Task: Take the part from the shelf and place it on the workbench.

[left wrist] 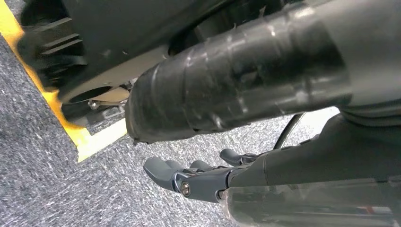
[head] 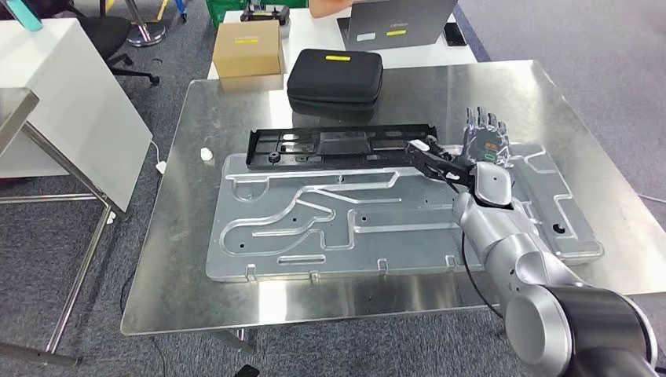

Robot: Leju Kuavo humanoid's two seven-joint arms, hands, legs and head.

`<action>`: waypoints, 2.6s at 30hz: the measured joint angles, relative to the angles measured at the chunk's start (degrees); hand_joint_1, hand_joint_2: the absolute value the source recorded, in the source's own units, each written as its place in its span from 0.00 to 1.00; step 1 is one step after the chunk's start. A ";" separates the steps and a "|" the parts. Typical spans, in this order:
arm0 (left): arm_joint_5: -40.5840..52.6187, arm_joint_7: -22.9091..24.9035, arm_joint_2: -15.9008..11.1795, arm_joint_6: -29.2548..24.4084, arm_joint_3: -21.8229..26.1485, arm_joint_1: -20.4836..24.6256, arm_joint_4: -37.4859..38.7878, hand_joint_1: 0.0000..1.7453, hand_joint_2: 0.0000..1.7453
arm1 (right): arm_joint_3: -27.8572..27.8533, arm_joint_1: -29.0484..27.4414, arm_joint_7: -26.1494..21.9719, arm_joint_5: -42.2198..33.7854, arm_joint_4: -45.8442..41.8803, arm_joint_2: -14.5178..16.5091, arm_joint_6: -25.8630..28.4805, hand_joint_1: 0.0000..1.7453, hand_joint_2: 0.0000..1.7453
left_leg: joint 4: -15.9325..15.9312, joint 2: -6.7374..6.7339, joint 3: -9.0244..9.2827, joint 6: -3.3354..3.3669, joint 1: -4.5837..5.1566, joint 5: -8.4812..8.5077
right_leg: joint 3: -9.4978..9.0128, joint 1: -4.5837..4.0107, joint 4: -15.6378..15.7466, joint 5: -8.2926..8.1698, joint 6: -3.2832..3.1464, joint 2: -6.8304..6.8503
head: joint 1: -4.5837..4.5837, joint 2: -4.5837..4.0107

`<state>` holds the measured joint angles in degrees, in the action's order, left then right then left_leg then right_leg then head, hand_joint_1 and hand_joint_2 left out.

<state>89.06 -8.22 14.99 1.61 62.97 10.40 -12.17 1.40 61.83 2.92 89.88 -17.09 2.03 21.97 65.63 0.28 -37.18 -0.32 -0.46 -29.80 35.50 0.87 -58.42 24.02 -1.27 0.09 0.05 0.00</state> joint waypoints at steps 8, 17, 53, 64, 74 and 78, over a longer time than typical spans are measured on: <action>0.31 0.00 -0.02 -0.27 0.00 -0.01 0.00 0.00 0.00 | -0.11 -0.53 -0.17 0.00 0.15 -0.03 0.04 0.00 0.00 | -5.24 -0.05 1.59 0.55 0.00 4.76 | -0.01 -0.34 -0.66 0.45 0.41 -0.13 | 0.01 0.00; 0.16 0.18 0.01 -0.60 0.04 -0.01 0.00 0.00 0.00 | -0.22 0.02 -0.17 0.02 0.16 -0.47 -0.49 0.00 0.00 | -7.63 -0.04 2.41 2.82 -0.01 5.64 | 5.99 -0.07 -13.81 7.36 2.71 -0.12 | 0.06 0.00; 0.25 -0.57 -0.66 -2.22 0.98 -0.35 0.00 0.00 0.00 | 0.13 7.74 -1.83 0.02 -0.62 -3.66 -7.94 0.00 0.00 | -7.49 0.12 2.15 2.64 -0.30 5.72 | 6.26 -0.02 -14.94 7.87 2.88 -0.11 | 0.11 0.00; -1.55 2.83 -1.05 -2.10 2.87 -0.28 0.00 0.00 0.00 | 0.64 8.61 -2.31 0.04 -0.97 -3.95 -8.21 0.00 0.00 | 3.19 0.04 -2.47 -0.06 -0.21 -0.76 | 0.06 -0.19 -0.38 0.08 -0.17 0.18 | 0.01 0.00; -1.59 3.07 -1.54 -2.36 3.66 -0.15 0.00 0.00 0.00 | 0.65 7.76 -2.31 0.04 -0.97 -3.94 -8.08 0.00 0.00 | -6.93 0.02 3.39 1.44 0.26 4.27 | 0.94 -0.53 -0.93 -0.66 1.06 0.14 | 0.03 0.00; -1.62 3.08 -1.57 -2.40 3.67 -0.04 0.00 0.00 0.00 | 0.65 7.69 -2.37 0.04 -0.96 -4.05 -8.00 0.00 0.00 | -8.10 -0.36 3.01 2.67 -0.18 5.86 | 2.77 -0.20 -5.43 3.33 2.27 -0.07 | 0.06 0.00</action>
<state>87.44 -5.14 13.42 -0.79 66.64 10.36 -12.17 2.05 69.53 0.56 89.92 -18.05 -2.03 13.97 57.53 -0.08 -34.17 2.35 -0.65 -23.93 38.28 0.67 -63.85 27.35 1.00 0.03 0.11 0.00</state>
